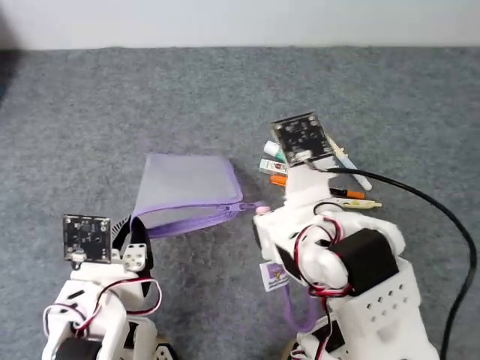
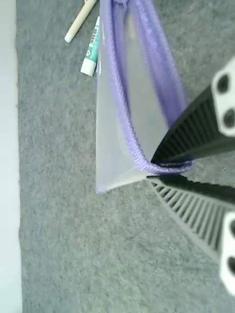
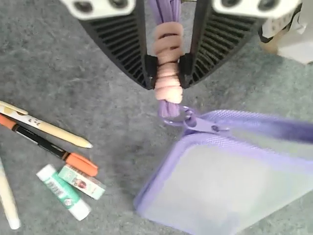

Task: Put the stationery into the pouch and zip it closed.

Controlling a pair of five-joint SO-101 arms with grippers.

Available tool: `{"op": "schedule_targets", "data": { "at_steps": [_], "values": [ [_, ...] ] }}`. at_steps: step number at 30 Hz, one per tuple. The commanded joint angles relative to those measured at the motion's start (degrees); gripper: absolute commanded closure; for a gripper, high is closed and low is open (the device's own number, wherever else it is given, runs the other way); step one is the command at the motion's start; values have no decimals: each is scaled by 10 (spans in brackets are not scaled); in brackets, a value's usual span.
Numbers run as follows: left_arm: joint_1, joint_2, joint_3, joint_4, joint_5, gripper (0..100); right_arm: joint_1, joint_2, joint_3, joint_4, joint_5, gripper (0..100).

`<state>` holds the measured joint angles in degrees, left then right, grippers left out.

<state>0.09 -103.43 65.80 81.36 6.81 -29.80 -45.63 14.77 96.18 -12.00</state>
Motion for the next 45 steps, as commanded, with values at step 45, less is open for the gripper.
{"op": "schedule_targets", "data": {
  "at_steps": [45],
  "values": [
    [-11,-4,-117,96,0,989,225,209,-173,58,162,873]
  ]
}}
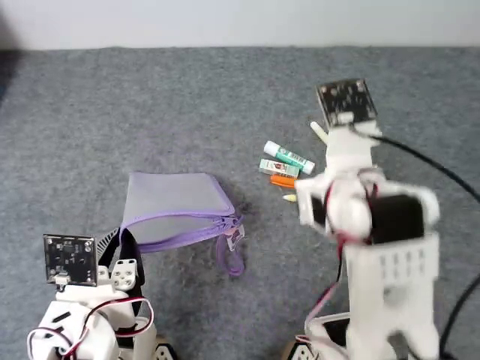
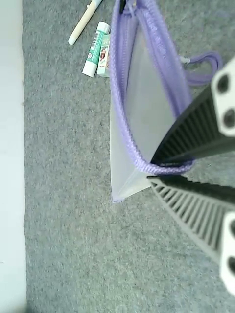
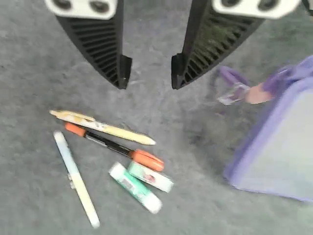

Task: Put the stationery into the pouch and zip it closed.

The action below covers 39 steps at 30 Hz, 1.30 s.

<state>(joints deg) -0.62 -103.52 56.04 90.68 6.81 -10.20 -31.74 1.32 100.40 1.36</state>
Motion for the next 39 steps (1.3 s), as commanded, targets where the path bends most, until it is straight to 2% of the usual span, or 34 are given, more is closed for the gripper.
{"op": "schedule_targets", "data": {
  "at_steps": [1,8,21,26,39],
  "values": [
    [-4,-4,-19,3,0,989,37,101,-49,15,40,872],
    [-4,-4,-18,3,0,989,49,292,-149,-2,160,872],
    [-4,-4,-18,4,0,989,116,568,-298,-203,299,872],
    [-4,-4,-18,4,0,989,127,660,-374,-255,324,872],
    [-5,-4,-18,4,0,989,127,916,-593,-287,332,872]
  ]
}}
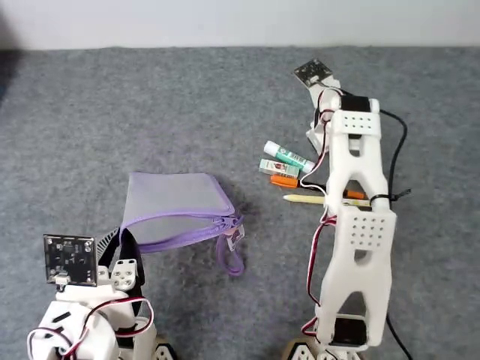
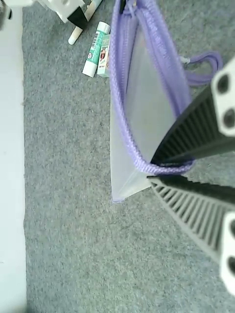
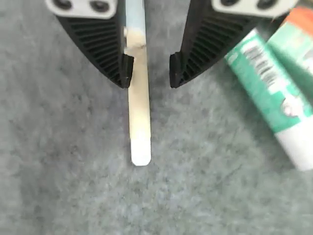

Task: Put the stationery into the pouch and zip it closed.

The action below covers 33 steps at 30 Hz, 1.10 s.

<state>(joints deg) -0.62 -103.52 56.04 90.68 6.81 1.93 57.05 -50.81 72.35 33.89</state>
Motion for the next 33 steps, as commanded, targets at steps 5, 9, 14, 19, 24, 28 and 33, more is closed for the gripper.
{"op": "schedule_targets", "data": {
  "at_steps": [5,9,14,19,24,28,33],
  "values": [
    [-5,-4,-18,4,0,989,6,124,-181,22,7,876],
    [-5,-4,-18,4,0,989,6,169,-254,74,7,895],
    [-5,-4,-18,4,0,989,6,179,-338,110,7,973],
    [-5,-4,-18,4,0,989,2,179,-440,194,7,990],
    [-5,-3,-18,2,0,989,2,139,-456,291,3,991],
    [-5,-2,-18,2,3,989,5,91,-456,305,-44,991],
    [-4,34,-23,0,40,989,-5,21,-451,308,-79,991]
  ]
}}
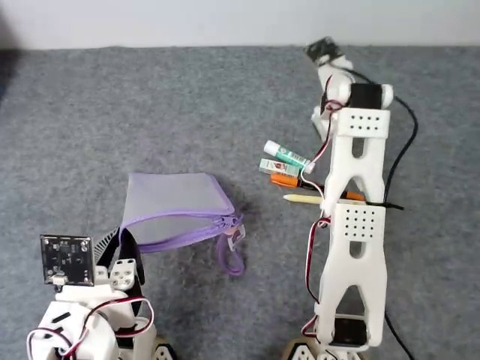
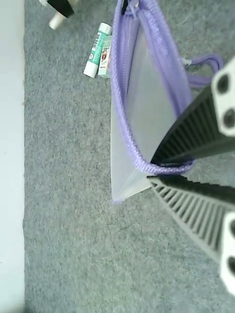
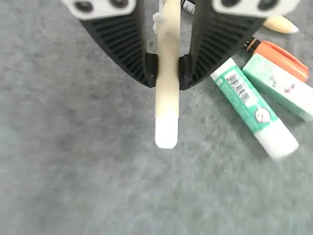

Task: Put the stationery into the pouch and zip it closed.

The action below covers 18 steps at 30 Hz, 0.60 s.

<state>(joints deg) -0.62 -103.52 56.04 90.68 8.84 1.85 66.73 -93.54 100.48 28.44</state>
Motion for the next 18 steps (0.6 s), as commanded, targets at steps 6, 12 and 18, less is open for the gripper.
{"op": "schedule_targets", "data": {
  "at_steps": [6,12,18],
  "values": [
    [1,185,-105,4,69,989,-23,-170,27,28,-43,991],
    [1,272,-181,4,72,989,-39,-351,248,27,-114,991],
    [1,275,-187,23,72,989,-70,-555,465,24,-184,991]
  ]
}}
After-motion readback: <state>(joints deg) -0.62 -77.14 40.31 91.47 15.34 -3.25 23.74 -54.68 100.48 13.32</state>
